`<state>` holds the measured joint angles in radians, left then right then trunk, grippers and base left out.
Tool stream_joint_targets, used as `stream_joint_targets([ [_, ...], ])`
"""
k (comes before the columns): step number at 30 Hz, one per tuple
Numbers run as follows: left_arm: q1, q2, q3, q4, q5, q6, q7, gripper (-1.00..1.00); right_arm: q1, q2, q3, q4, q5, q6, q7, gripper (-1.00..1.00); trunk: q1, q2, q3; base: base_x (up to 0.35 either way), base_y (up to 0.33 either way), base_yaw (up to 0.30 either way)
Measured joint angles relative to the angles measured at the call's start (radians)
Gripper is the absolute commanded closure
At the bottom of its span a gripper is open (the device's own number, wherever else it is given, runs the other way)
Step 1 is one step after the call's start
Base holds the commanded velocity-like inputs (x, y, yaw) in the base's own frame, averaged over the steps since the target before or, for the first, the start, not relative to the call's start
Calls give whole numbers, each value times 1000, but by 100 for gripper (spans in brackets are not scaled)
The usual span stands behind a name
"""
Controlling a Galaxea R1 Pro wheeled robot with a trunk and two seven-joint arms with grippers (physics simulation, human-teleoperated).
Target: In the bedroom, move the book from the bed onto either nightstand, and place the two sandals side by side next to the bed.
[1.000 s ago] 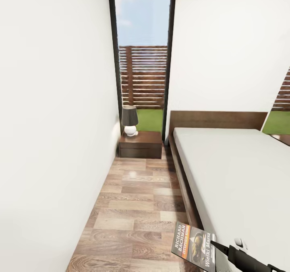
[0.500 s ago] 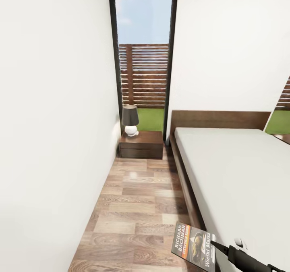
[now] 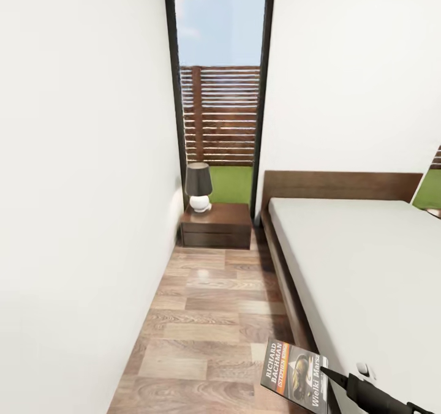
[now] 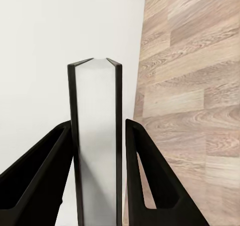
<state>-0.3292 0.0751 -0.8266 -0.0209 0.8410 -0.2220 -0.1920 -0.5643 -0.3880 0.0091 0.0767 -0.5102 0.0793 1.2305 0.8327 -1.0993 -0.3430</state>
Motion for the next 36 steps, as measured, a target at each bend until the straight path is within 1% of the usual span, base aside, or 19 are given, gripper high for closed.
stream_joint_targets([
  [28, 0, -1, 2, -6, -1, 0, -3, -100, 0, 0, 0, 0, 0, 1, 0, 100, 0, 0, 0, 331, 0, 0],
  [30, 0, -5, 3, -10, -2, 1, -4, -100, 0, 0, 1, 0, -1, 1, 0, 100, 0, 0, 0, 331, 0, 0],
  [35, 0, -26, 3, -14, -5, 2, -5, -100, 0, 0, 1, -1, -2, 2, -1, 100, 0, 0, 0, 332, 0, 0],
  [36, 0, -35, 2, -17, -6, 2, -5, -100, 0, 0, 1, -1, -2, 2, -1, 100, 0, 0, 0, 332, 0, 0],
])
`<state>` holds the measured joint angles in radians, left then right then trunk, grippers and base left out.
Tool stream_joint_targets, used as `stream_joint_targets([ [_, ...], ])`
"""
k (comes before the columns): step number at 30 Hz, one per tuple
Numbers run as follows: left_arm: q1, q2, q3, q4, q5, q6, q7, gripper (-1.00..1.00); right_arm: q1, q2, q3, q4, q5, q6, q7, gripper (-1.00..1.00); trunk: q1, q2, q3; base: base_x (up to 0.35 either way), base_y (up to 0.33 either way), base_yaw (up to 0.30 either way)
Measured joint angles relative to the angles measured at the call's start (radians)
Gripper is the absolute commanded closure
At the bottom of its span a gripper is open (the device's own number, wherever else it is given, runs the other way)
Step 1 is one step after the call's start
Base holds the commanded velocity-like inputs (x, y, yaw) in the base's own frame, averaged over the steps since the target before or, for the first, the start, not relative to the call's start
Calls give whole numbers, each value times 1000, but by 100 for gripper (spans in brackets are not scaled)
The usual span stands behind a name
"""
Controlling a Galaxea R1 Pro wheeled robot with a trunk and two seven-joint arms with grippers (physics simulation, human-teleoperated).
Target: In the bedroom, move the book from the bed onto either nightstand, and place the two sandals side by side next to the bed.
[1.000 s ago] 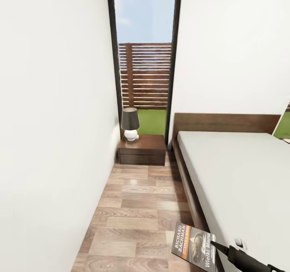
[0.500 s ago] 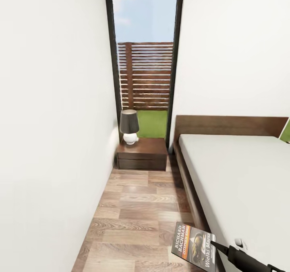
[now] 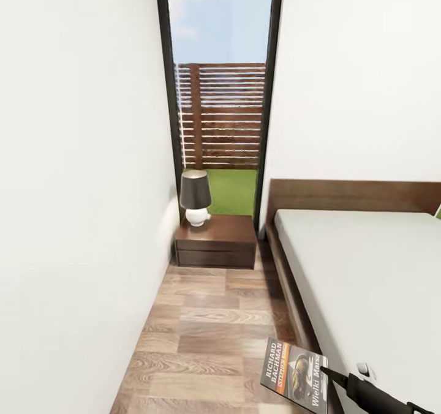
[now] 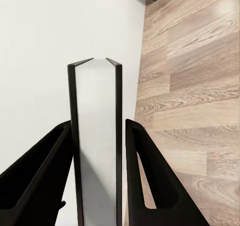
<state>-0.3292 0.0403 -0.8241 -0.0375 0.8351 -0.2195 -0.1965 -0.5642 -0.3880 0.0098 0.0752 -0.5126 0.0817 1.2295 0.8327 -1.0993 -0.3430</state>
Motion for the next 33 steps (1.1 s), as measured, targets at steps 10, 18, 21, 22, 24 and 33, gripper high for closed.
stream_joint_targets([
  [10, -7, -59, -3, -44, -127, 10, 2, -100, 0, 0, -6, -2, -9, -1, 3, 100, 0, 0, 0, 332, 0, 0],
  [18, -8, -36, -5, -40, -128, 7, 2, -100, 0, 0, -7, 0, -7, -1, 2, 100, 0, 0, 0, 332, 0, 0],
  [21, -8, -35, -5, -40, -128, 7, 3, -100, 0, 0, -7, 0, -7, -1, 1, 100, 0, 0, 0, 332, 0, 0],
  [22, -8, -35, -5, -40, -128, 7, 3, -100, 0, 0, -7, 0, -7, -1, 1, 100, 0, 0, 0, 332, 0, 0],
  [24, -8, -34, -5, -40, -128, 7, 4, -100, -1, 0, -7, 0, -8, -2, 1, 100, 0, 0, 0, 332, 0, 0],
  [33, -8, -34, -2, -40, -127, 7, 4, -100, 0, 0, -7, 0, -8, -2, 1, 100, 0, 0, 0, 332, 0, 0],
])
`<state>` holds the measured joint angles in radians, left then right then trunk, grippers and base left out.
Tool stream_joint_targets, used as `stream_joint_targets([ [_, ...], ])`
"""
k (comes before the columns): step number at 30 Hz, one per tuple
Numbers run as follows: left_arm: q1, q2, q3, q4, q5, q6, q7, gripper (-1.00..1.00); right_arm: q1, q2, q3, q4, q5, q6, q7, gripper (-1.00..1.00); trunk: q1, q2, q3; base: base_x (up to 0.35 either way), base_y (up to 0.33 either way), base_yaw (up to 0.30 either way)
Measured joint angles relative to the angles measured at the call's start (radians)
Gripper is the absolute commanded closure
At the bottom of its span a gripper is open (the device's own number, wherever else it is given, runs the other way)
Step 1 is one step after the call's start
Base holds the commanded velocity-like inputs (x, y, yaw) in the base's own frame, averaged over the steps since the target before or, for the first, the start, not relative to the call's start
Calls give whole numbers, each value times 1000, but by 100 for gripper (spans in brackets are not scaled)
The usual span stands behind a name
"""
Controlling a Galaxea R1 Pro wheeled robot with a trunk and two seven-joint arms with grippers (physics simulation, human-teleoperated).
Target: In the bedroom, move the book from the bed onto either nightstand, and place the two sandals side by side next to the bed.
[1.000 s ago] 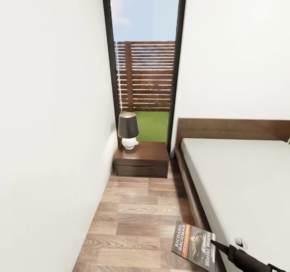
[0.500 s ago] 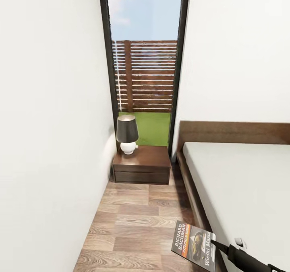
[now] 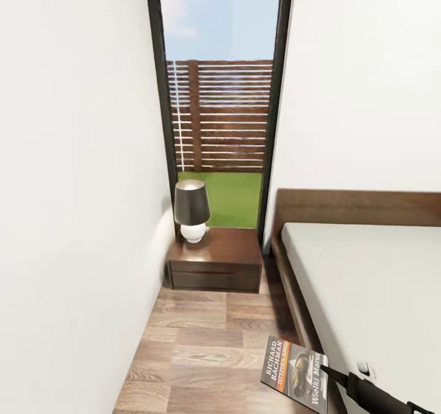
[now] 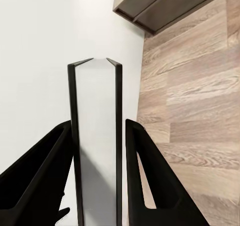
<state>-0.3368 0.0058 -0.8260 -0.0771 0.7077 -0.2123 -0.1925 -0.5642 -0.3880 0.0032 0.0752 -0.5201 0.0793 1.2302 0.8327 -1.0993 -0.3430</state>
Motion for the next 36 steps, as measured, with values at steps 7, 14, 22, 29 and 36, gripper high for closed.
stream_joint_targets([
  [7, 0, 0, 0, 0, 3, 0, 0, -100, 0, 0, -1, 0, 0, 0, 0, 100, 0, 0, 0, 332, 0, -46],
  [14, 0, -1, -2, 0, 4, 0, 0, -100, 0, 0, 1, 0, 0, 0, 0, 100, 0, 0, 0, 332, 0, -150],
  [22, 0, -2, -2, 0, 5, -1, 0, -100, 0, 0, 1, 0, 0, 0, 1, 100, 0, 0, 0, 332, 0, -12],
  [29, 0, -2, -2, 0, 6, -2, 0, -100, 0, 0, 0, 0, 0, 0, 0, 100, 0, 0, 0, 332, 0, -1],
  [36, 0, -2, -2, 0, 6, -2, 0, -100, 0, 0, 0, 0, 0, 0, 0, 100, 0, 0, 0, 332, 0, 0],
])
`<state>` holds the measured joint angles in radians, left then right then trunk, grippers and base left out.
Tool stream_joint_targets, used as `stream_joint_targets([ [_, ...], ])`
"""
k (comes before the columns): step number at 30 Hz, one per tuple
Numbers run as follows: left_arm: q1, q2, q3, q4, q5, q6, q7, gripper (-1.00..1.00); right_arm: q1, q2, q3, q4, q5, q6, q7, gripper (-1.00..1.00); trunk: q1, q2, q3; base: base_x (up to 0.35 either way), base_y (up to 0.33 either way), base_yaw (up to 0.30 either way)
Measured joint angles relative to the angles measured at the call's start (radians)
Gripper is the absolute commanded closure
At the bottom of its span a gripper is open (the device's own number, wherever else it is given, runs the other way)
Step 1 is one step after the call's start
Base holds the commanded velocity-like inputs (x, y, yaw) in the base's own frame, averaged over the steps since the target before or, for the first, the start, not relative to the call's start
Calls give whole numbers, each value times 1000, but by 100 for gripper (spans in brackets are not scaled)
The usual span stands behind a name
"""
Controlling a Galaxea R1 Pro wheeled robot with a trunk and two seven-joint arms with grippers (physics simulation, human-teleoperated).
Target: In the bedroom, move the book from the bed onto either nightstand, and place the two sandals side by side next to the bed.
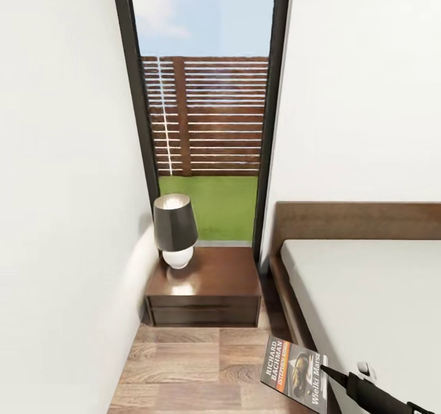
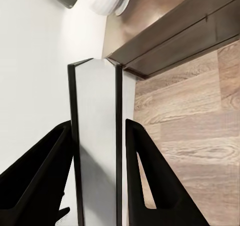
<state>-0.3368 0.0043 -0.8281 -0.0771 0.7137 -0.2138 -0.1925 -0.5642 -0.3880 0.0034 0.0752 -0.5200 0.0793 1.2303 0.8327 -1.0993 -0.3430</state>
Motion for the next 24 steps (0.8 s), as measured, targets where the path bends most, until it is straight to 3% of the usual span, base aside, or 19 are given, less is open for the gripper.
stream_joint_targets([
  [24, 0, 2, 0, 0, 1, 0, 0, -100, 0, 0, 0, 0, 0, 0, 0, 100, 0, 0, 0, 332, 0, 0],
])
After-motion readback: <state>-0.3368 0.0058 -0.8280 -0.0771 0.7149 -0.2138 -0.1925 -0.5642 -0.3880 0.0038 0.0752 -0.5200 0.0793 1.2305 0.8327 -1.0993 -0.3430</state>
